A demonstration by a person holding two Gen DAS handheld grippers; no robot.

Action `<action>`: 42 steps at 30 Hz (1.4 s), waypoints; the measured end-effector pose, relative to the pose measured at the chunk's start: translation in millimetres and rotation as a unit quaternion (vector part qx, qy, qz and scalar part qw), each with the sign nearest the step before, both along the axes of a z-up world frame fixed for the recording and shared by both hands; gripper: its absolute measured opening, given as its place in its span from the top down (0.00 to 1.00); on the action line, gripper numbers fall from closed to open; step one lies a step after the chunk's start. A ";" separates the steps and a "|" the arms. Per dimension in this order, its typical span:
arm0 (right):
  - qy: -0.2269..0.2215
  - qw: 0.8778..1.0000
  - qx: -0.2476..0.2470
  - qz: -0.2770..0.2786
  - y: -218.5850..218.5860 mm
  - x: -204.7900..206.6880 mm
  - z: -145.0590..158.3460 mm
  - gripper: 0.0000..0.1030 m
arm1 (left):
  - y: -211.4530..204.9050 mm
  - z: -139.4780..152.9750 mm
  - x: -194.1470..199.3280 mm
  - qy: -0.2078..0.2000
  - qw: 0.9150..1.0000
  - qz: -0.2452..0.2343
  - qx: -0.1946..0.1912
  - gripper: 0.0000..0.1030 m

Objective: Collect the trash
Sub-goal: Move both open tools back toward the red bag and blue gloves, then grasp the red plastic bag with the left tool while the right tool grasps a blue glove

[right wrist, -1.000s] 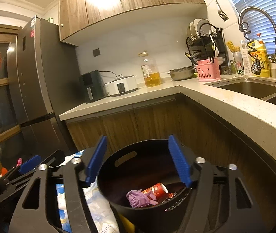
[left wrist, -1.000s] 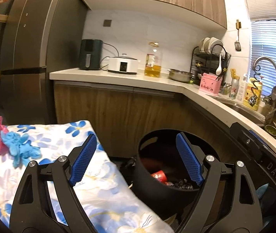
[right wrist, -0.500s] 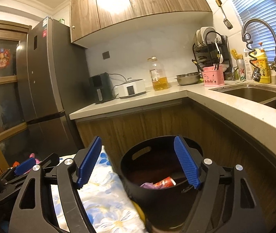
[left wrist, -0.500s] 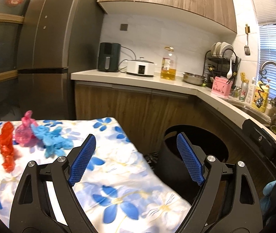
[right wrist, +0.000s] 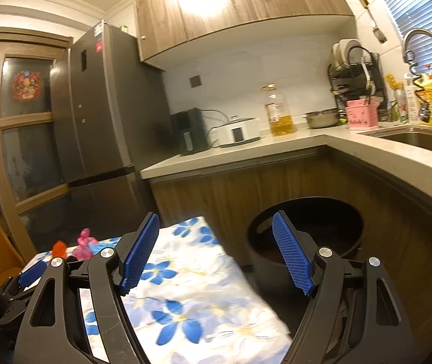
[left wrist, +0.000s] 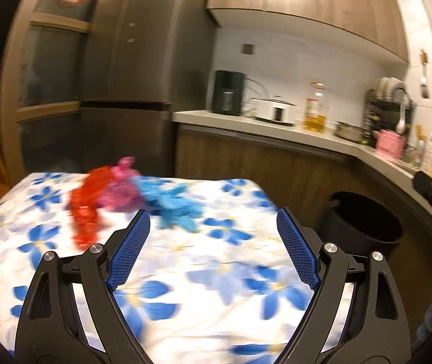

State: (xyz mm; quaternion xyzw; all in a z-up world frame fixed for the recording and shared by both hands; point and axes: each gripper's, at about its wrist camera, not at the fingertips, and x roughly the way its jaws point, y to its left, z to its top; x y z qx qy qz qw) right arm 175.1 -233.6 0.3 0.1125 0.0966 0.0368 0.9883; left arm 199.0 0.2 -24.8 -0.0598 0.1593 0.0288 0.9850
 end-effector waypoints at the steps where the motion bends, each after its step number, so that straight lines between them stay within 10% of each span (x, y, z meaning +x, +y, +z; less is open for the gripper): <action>1: 0.002 1.000 -0.001 0.008 7.9 2.8 -1.2 0.27 | 8.8 -2.4 -0.6 0.001 1.000 0.010 -0.001 0.19; 12: 0.015 0.997 -0.017 0.072 83.9 36.1 -19.1 0.27 | 109.5 -25.3 19.7 0.008 0.992 0.124 -0.004 0.19; 28: 0.052 0.986 -0.072 0.138 207.0 130.7 -59.2 0.32 | 180.3 -53.4 93.5 0.055 0.988 0.137 -0.044 0.19; 42: 0.098 0.983 -0.085 0.132 249.9 183.8 -92.8 0.41 | 208.4 -82.0 108.9 0.095 0.981 0.100 -0.135 0.64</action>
